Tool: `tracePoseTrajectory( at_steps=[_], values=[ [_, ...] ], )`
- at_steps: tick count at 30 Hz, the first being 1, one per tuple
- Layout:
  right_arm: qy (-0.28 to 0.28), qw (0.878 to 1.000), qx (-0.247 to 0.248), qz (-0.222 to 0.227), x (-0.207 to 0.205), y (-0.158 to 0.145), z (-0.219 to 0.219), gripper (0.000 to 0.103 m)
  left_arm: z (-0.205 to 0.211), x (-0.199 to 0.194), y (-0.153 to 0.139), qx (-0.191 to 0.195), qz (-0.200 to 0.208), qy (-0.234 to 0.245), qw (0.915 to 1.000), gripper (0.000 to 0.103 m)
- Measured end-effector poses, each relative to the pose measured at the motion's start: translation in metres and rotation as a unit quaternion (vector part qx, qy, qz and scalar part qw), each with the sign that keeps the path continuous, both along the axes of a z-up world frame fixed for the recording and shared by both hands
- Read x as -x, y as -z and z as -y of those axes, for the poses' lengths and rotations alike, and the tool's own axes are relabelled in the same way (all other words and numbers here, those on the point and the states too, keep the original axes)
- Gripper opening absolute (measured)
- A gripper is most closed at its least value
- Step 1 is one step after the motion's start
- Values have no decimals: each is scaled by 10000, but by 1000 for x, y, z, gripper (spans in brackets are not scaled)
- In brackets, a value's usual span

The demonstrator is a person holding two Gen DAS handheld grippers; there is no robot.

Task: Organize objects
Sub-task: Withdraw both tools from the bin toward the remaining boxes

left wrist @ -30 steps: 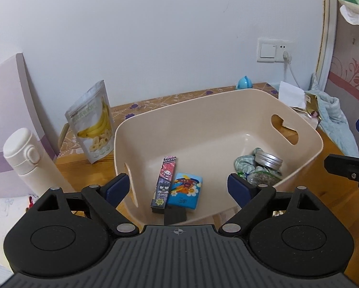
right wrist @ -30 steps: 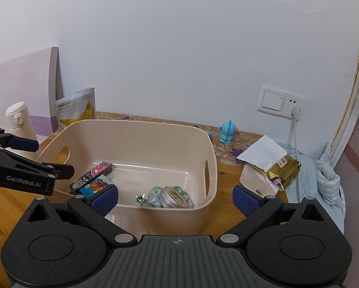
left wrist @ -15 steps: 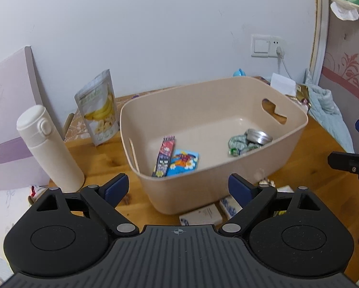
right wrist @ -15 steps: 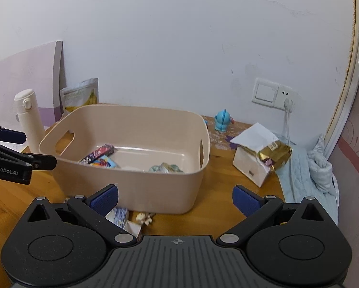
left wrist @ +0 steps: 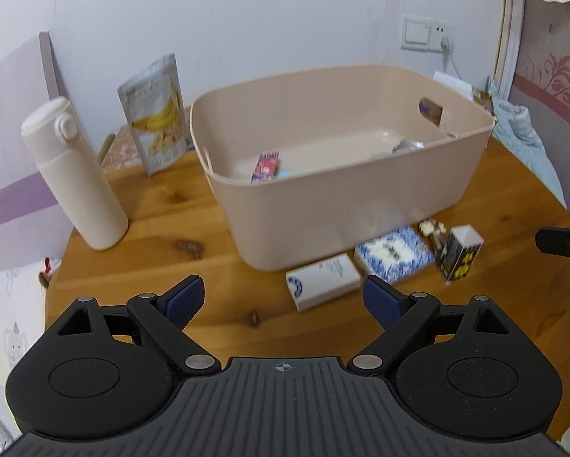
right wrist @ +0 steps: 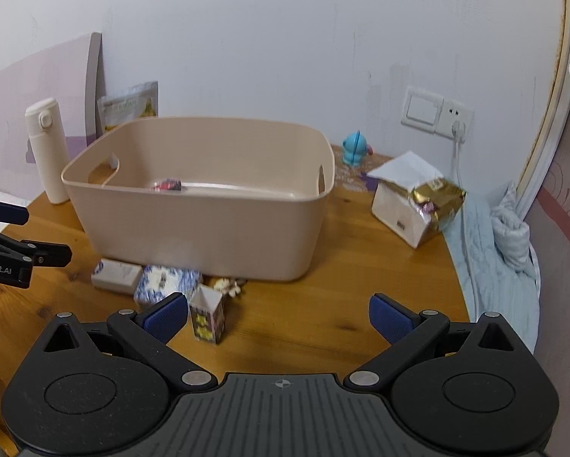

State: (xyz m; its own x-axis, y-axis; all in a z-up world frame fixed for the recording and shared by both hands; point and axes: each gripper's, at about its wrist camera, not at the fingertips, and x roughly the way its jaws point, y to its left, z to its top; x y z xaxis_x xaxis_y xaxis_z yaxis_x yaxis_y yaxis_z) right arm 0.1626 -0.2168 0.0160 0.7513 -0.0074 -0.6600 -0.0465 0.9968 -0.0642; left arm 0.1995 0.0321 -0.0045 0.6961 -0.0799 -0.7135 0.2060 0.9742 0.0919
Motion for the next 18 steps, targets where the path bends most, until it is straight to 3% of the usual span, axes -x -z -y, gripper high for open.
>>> tracePoseTrajectory(
  at_steps=[18],
  values=[
    [-126, 9975, -106, -686, -9, 57, -9, 103, 12, -3, 52, 73, -400, -21, 9992, 92]
  ],
)
